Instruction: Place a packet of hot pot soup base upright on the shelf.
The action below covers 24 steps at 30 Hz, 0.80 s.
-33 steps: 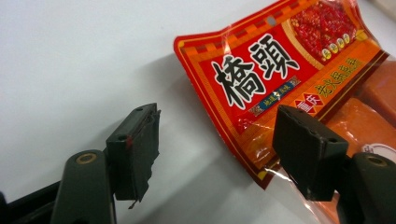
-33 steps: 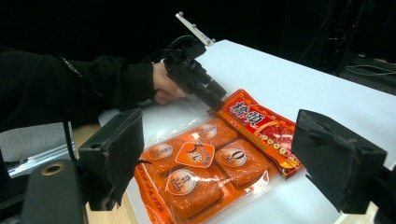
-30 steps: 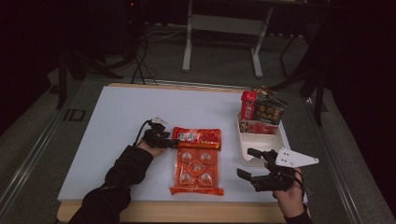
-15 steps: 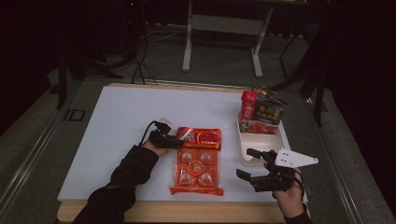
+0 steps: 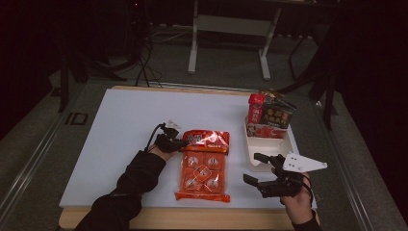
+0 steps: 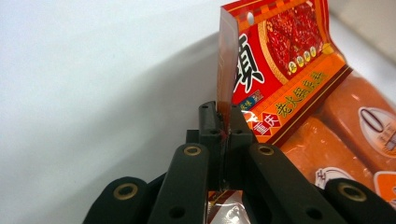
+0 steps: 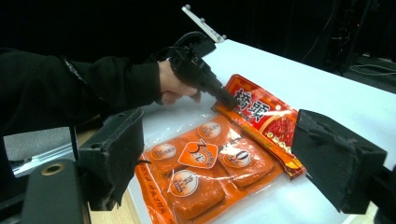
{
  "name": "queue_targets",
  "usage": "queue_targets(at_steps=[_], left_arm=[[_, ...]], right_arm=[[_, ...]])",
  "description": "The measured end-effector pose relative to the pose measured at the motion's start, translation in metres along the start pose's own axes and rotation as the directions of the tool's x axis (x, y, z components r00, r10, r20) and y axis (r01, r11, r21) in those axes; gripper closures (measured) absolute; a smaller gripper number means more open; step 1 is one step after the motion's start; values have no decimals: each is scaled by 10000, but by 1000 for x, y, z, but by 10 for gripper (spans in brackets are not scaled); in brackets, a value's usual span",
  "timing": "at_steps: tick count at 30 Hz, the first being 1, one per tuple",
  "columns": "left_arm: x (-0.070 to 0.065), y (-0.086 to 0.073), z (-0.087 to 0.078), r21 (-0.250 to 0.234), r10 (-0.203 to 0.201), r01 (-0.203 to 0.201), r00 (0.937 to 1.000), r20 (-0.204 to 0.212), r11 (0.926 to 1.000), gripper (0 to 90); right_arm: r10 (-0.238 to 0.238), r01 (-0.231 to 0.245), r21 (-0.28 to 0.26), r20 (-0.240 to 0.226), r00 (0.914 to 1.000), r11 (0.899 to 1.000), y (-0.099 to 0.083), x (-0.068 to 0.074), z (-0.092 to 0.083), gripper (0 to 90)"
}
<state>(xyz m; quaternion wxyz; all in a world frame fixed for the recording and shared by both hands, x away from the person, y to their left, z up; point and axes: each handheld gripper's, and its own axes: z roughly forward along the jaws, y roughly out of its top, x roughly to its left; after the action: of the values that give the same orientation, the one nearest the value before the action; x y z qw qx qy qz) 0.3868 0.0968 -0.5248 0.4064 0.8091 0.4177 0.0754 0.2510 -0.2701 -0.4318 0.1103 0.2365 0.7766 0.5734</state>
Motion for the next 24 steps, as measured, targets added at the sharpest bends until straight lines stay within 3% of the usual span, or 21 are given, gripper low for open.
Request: queue_targets(at_steps=[7, 10, 13, 14, 18, 21, 24], left_arm=[[-6, 5, -21, -593, 238, -225, 9995, 213, 9980, 897], [-11, 7, -30, -790, 386, -366, 9990, 241, 9962, 898], [-15, 10, -37, -968, 561, -532, 9980, 282, 9939, 898], [-16, 10, -39, -1018, 581, -548, 9978, 304, 9933, 898], [-21, 13, -48, -1245, 783, -729, 9961, 397, 9895, 898], [-24, 15, -53, -1392, 921, -846, 9946, 477, 9866, 898], [-27, 17, -56, -1458, 1030, -951, 9935, 479, 9847, 898]], right_arm=[[-99, 100, -49, 183, 9998, 9999, 1, 0, -1, 164], [-506, 498, 150, 581, 9970, 9986, 3, 1, 0, 139], [-597, 582, 241, 699, 9958, 9980, 3, 1, 0, 130], [-657, 635, 260, 933, 9935, 9976, 3, 0, 0, 145], [-344, 321, 299, 804, 9962, 9990, 4, -1, 0, 180], [143, -191, 622, 758, 9970, 9979, 6, -2, 2, 176], [299, -336, 541, 683, 9972, 9980, 7, -3, 3, 154]])
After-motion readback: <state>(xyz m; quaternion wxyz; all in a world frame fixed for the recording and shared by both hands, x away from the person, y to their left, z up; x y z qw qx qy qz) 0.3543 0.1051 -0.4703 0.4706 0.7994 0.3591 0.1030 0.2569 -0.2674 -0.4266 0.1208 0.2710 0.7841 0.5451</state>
